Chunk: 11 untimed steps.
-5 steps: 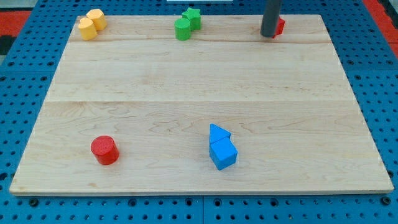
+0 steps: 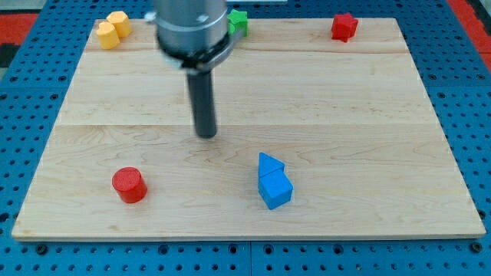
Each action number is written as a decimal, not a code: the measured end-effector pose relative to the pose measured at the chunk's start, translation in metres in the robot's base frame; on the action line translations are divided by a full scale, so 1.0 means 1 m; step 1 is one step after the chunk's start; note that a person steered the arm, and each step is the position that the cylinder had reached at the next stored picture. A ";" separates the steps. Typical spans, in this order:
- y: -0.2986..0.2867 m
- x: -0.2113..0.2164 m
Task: Push the red circle towards the bottom center of the board
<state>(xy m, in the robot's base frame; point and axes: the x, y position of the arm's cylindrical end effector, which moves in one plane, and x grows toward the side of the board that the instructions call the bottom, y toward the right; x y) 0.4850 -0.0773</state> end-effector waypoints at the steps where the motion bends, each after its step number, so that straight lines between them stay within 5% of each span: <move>1: -0.030 0.067; 2: -0.063 0.124; 3: -0.119 0.125; 5: -0.112 0.107; 11: -0.005 -0.064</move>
